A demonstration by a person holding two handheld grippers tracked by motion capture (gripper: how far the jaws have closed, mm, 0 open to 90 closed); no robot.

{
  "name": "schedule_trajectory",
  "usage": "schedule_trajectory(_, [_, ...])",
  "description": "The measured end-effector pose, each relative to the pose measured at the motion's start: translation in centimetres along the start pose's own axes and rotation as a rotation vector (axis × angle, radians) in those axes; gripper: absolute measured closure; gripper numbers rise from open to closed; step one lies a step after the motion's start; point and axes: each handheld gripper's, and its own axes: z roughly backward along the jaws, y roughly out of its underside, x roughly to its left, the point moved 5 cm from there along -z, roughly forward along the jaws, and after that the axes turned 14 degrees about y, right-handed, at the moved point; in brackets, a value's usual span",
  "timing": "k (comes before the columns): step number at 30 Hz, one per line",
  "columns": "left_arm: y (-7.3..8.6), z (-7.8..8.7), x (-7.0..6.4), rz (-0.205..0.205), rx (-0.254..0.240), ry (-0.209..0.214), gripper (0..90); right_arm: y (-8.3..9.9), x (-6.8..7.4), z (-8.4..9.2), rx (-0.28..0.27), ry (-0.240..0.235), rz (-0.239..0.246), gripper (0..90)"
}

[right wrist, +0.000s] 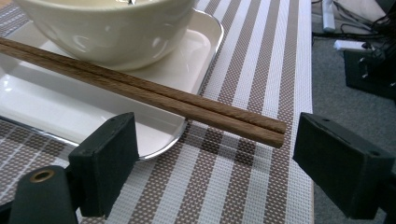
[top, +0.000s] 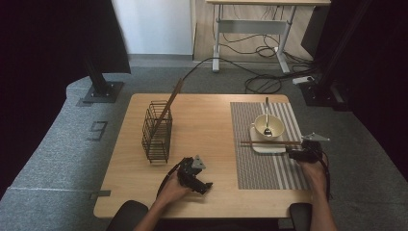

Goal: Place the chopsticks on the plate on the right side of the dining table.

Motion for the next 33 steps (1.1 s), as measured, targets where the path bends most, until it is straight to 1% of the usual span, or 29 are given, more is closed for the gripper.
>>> schedule_trajectory(2, [0.0,0.0,0.0,0.0,0.0,0.0,0.0,0.1,-0.2,-0.3,0.003,0.014,-0.001,12.9])
schedule_trajectory(4, [0.0,0.0,0.0,0.0,0.0,0.0,0.0,0.1,-0.4,-0.6,0.003,0.006,-0.013,12.9])
schedule_trajectory(10, [0.0,0.0,0.0,0.0,0.0,0.0,0.0,0.3,-0.8,-1.2,-0.003,-0.042,-0.044,13.4])
schedule_trajectory(13, [0.0,0.0,0.0,0.0,0.0,0.0,0.0,0.3,-0.9,-1.4,-0.001,-0.055,-0.049,14.7])
schedule_trajectory(18, [0.0,0.0,0.0,0.001,0.0,0.0,0.0,0.2,-0.6,-1.4,0.0,-0.064,-0.035,18.0])
schedule_trajectory(28, [0.0,0.0,0.0,0.001,0.0,-0.001,0.0,0.2,-0.5,-1.4,0.0,-0.066,-0.028,20.5])
schedule_trajectory(31, [0.0,0.0,0.0,0.001,0.0,0.0,0.0,0.2,-0.6,-1.3,0.0,-0.06,-0.027,19.8])
schedule_trajectory(33, [0.0,0.0,0.0,0.001,0.0,0.0,0.0,0.1,-0.6,-1.1,-0.002,-0.043,-0.014,18.3])
